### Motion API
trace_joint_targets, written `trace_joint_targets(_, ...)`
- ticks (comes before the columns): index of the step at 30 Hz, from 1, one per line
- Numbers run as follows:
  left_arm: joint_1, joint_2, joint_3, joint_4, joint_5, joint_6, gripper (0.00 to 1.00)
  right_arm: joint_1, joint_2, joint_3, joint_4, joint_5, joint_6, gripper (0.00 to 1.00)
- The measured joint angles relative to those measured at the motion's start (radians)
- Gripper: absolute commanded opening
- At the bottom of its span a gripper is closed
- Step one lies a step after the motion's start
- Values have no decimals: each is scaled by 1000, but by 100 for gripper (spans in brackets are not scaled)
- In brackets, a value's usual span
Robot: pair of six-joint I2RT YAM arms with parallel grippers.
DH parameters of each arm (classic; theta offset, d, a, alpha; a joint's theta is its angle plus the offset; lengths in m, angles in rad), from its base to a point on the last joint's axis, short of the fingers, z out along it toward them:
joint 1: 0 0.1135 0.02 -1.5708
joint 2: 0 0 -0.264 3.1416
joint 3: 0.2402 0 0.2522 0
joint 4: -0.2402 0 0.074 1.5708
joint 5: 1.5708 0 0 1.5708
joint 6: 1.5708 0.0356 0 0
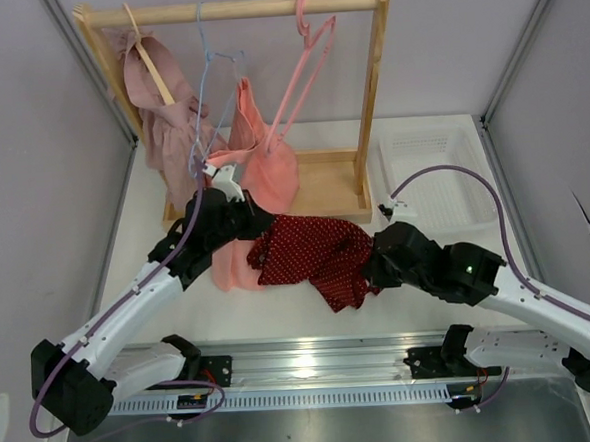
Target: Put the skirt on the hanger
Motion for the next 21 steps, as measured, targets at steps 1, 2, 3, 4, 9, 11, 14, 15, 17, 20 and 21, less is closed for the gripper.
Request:
trace_joint_targets(1,10,-12,0,-13,-7,0,0,-14,-6,0,-14,3,-1,0)
trace_joint_targets(2,16,-23,0,-26,-10,0,0,-31,-10,3,-27,7,-3,0)
trace_joint_targets(3,23,-37,0,-41,-12,0,0,-56,-11,15,-51,13,-6,0)
trace_joint_targets(4,34,-54,0,-56,-13,0,0,-88,-11,34,-76,20,-19,0)
trace_joint_targets(9,130,-138,11,-129,-8,9,0,-303,-17,180,-134,5,-108,0)
trace_joint_targets(11,162,-151,26,-146,-5,18,0,-393,-24,243,-134,-20,-155,0)
trace_joint_targets(14,182,-155,42,-158,14,23,0,-458,-29,296,-135,-57,-200,0)
trace_joint_targets(15,183,-156,43,-158,26,25,0,-463,-29,306,-134,-68,-210,0)
trace_joint_targets(17,183,-157,43,-165,53,27,0,-469,-25,323,-137,-85,-230,0)
trace_joint_targets(20,183,-168,43,-180,97,33,0,-473,-13,343,-139,-106,-248,0)
trace_joint_targets(21,183,-177,43,-185,110,38,0,-475,-10,349,-140,-111,-253,0)
